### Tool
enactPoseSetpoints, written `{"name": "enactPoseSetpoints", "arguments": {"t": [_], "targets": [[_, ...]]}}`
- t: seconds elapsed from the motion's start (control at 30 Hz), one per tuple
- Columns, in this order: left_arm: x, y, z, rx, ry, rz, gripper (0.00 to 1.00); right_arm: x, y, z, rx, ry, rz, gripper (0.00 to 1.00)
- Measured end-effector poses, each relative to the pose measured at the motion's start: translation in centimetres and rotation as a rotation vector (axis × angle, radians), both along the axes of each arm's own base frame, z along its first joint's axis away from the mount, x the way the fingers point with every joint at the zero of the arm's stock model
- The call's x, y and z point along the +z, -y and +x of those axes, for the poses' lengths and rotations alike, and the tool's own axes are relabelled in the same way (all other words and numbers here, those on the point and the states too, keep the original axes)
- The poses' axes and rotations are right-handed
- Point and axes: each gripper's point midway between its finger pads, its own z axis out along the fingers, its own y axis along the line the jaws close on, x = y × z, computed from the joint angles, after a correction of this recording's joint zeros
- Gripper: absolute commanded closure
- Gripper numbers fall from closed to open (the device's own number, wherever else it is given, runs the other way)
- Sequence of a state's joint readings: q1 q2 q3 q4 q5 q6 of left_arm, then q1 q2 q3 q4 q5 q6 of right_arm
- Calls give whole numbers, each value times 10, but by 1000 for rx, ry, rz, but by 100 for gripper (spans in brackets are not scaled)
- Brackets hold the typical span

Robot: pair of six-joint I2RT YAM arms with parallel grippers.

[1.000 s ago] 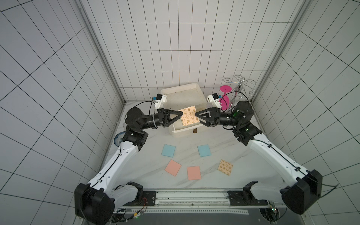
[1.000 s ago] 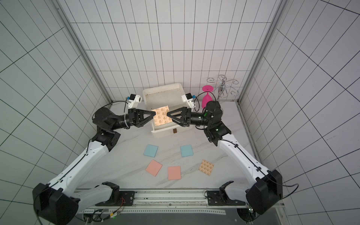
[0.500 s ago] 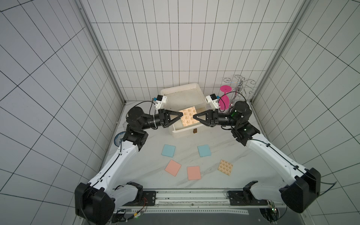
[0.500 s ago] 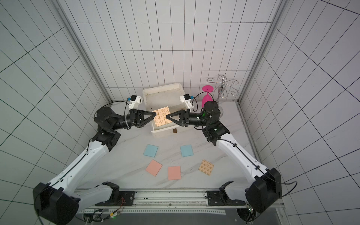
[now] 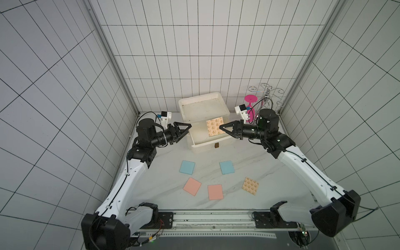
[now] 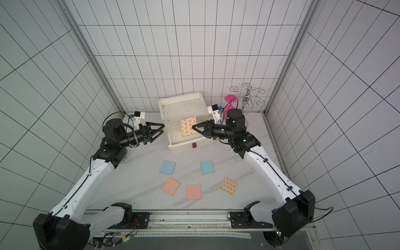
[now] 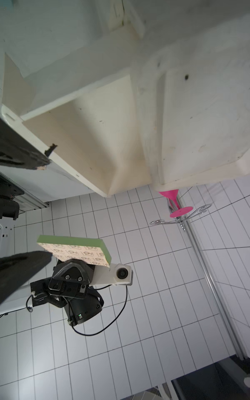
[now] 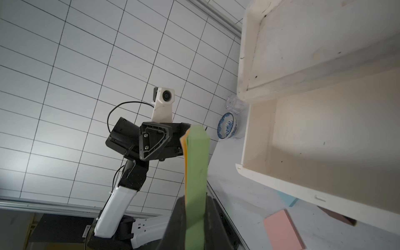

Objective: Please put the sticky notes in the drawer by color
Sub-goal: Place the sticky notes in the drawer.

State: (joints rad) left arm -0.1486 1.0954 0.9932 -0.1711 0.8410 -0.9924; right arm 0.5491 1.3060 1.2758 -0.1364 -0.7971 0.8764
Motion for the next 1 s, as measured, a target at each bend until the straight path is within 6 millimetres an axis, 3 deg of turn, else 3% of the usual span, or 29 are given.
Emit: {"name": "enactPoseSetpoints", "arguments": {"t": [0.1, 0.23, 0.33, 0.43, 0.53, 0.67, 0.73, 0.87, 1.0], "targets": [[-9, -6, -5, 31, -8, 41, 37, -17, -3, 24, -61, 11, -80, 100], [-16, -9, -7, 49, -9, 80, 37, -62, -7, 49, -110, -43, -187, 100], [-23, -11, -7, 55, -16, 100, 37, -90, -8, 60, -140, -73, -255, 100], [-29, -11, -7, 55, -25, 110, 37, -104, -9, 66, -156, -81, -294, 100], [-33, -11, -8, 54, -35, 115, 36, -115, -11, 70, -155, -88, -316, 86], [-34, -11, -8, 52, -38, 117, 36, -125, -11, 75, -160, -90, -350, 56], [-34, -11, -8, 52, -37, 117, 36, -117, -9, 79, -174, -64, -360, 46], [-33, -12, -10, 52, -33, 117, 36, -108, -2, 84, -203, -28, -397, 42], [-32, -11, -13, 49, -25, 119, 36, -106, 25, 81, -253, -16, -487, 40]]}}
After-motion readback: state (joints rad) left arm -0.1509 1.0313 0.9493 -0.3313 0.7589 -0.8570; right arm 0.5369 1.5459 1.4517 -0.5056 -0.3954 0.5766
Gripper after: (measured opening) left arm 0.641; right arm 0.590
